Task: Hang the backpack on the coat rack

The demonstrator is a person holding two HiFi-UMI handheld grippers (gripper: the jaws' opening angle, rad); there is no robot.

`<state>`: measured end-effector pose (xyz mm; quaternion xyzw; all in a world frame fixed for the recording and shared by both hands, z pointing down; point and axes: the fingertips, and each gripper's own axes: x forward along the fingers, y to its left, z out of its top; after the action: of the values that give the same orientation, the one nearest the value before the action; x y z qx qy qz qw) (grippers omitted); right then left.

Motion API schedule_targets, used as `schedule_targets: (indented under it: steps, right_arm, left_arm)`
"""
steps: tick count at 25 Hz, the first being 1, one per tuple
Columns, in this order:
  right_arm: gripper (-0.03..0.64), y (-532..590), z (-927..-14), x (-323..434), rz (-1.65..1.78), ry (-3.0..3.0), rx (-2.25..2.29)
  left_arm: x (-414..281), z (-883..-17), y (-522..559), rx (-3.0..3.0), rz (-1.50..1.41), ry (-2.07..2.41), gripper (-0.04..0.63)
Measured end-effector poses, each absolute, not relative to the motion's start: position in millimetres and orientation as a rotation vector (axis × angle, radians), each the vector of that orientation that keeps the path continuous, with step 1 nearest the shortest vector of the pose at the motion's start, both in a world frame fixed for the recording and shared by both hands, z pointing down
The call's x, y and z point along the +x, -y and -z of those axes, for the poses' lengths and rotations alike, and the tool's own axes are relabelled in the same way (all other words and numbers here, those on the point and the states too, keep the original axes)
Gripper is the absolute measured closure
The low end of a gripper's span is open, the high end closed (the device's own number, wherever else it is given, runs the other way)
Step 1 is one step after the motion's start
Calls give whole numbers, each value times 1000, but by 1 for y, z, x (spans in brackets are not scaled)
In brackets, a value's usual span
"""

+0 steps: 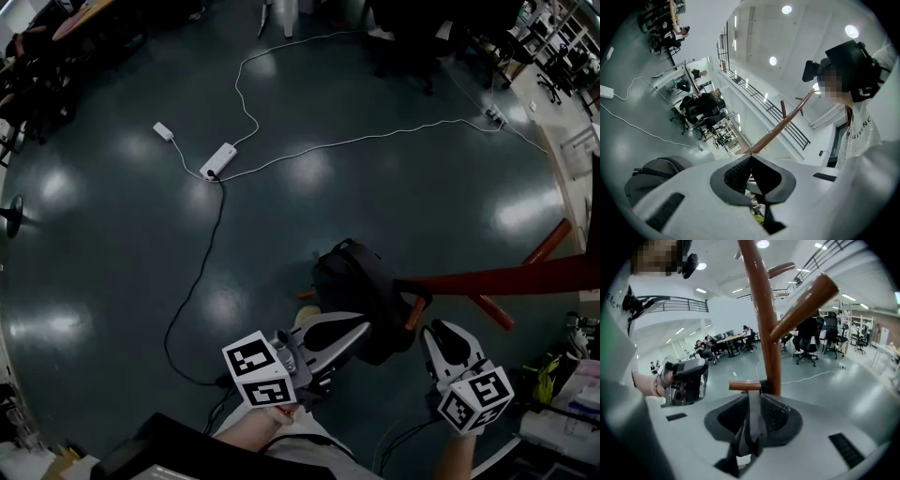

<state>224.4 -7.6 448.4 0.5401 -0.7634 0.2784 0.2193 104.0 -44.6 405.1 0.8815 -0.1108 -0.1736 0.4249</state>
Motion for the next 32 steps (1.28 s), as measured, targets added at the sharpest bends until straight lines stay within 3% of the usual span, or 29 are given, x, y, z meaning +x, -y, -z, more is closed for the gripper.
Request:
schedule_targets:
  steps: [8, 16, 32]
  right_arm:
    - [558, -28, -452, 184, -1201, 2163, 1537]
    - [560, -45, -410, 114, -1011, 2306, 1365]
    - [589, -67, -312, 86, -633, 2467, 1470]
  left_arm:
    - [96, -394, 31, 2225, 440, 252, 588]
    - [87, -372, 13, 2255, 457, 232, 588]
    - [64, -320, -11, 2361, 489, 205, 588]
